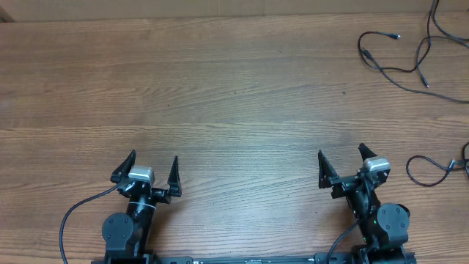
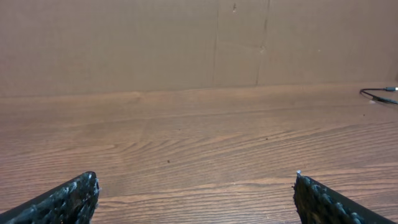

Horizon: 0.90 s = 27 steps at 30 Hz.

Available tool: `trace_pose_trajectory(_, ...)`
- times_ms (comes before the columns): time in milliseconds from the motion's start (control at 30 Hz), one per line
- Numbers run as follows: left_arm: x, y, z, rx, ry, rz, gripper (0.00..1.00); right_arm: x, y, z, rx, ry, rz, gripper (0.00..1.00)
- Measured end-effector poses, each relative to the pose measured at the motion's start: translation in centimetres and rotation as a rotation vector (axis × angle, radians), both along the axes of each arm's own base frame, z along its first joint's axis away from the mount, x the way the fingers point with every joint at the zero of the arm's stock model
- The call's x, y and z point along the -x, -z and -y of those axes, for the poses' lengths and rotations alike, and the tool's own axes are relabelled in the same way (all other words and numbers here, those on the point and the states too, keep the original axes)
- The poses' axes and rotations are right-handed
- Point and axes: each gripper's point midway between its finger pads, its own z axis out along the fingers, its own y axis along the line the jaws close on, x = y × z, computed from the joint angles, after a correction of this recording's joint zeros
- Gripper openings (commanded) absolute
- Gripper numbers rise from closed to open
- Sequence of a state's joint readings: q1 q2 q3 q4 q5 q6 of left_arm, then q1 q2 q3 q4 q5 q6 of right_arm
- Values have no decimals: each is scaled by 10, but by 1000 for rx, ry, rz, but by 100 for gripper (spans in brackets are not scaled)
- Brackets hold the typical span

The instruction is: Untangle cables

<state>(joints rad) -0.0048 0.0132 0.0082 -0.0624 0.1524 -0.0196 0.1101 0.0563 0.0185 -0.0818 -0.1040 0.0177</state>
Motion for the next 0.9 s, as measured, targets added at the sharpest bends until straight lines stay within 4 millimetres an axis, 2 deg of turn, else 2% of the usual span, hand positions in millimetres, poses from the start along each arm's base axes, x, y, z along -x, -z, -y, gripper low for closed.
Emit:
trace_pose_trajectory(200, 0, 0, 0, 0, 0, 0, 100, 4, -10, -5, 78, -35, 65, 100)
trace_pose_trajectory(367, 0, 0, 0, 0, 0, 0, 100, 4, -10, -6, 133, -46, 80, 100)
trace_pose_trajectory(900, 0, 0, 0, 0, 0, 0, 100, 3, -10, 0, 116, -18, 74, 100)
